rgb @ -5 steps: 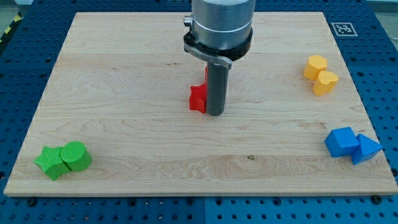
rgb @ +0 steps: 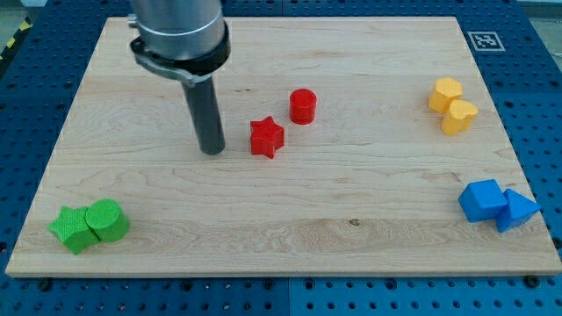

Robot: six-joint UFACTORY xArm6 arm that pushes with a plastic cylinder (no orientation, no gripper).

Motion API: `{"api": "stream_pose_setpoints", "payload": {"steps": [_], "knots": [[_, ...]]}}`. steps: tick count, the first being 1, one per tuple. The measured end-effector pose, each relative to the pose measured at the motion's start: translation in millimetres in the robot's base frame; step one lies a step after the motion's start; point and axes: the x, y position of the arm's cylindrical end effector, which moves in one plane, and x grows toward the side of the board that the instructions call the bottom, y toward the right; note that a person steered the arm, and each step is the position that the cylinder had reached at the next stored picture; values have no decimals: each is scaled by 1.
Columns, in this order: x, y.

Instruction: Move the red star to the bottom of the red circle

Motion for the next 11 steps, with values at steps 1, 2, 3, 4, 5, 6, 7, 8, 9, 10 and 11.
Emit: {"api": "stream_pose_setpoints", "payload": {"steps": [1,2,3,4,5,6,7,8,9,10,11], "knots": [[-1,25],[-1,49],[-2,66],[-8,71],[4,71],[29,73],[33,95],[32,95],[13,95],[5,95],[24,113]]}}
